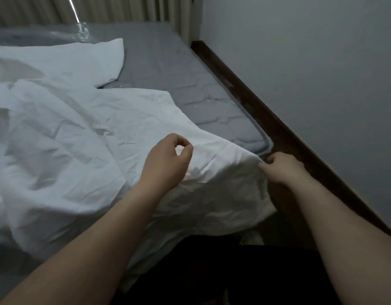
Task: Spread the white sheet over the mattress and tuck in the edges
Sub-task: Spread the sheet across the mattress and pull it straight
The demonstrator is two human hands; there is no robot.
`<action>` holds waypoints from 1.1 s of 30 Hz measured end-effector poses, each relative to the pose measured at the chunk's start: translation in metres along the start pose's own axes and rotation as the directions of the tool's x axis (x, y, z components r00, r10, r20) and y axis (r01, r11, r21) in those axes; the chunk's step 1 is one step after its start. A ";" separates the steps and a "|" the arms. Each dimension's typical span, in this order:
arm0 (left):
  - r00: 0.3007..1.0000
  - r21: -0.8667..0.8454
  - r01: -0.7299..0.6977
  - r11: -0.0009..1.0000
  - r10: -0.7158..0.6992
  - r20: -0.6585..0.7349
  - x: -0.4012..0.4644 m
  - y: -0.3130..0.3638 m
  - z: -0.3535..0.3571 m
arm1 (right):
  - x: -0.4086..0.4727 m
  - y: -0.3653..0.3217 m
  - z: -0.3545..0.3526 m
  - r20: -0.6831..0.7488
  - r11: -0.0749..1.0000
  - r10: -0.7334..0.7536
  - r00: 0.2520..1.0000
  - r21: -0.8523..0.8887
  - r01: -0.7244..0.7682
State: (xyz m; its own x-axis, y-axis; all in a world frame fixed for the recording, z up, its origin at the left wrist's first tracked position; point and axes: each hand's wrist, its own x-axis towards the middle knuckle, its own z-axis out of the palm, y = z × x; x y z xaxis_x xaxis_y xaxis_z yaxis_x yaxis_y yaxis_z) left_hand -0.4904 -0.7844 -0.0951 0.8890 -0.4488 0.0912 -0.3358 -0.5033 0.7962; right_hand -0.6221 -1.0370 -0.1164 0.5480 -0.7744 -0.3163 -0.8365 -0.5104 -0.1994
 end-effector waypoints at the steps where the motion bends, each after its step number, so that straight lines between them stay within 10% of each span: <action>1: 1.000 0.061 0.006 0.998 -0.006 0.007 0.001 -0.003 -0.001 | -0.004 -0.013 0.002 -0.059 0.996 -0.061 0.996 0.060 0.064; 6: 0.984 0.328 0.159 0.931 -0.177 0.026 0.015 -0.037 -0.005 | -0.007 -0.074 0.016 -0.248 0.921 -0.254 0.935 0.234 0.312; 11: 0.959 0.429 0.275 0.860 -0.279 -0.055 0.020 -0.058 -0.019 | 0.009 -0.115 0.029 -0.272 0.932 -0.159 0.949 0.275 0.235; 17: 0.966 0.534 0.221 0.816 -0.259 -0.005 0.023 -0.061 -0.032 | 0.015 -0.141 0.025 0.090 0.870 -0.333 0.939 0.414 0.269; 25: 0.974 0.628 0.090 0.773 -0.199 0.105 0.019 -0.061 -0.028 | 0.004 -0.155 0.036 0.124 0.883 -0.447 0.886 0.217 0.416; 33: 0.979 0.572 0.034 0.820 -0.142 0.145 0.019 -0.061 -0.030 | 0.067 -0.112 0.000 -0.289 0.623 0.041 0.957 0.756 0.201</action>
State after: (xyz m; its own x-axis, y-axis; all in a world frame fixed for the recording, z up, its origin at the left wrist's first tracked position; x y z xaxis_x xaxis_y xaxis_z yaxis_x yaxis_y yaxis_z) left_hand -0.4434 -0.7402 -0.1242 0.8730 -0.4750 -0.1104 -0.4229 -0.8502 0.3137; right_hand -0.4912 -1.0319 -0.1156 0.4917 -0.8697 -0.0430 -0.4161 -0.1913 -0.8890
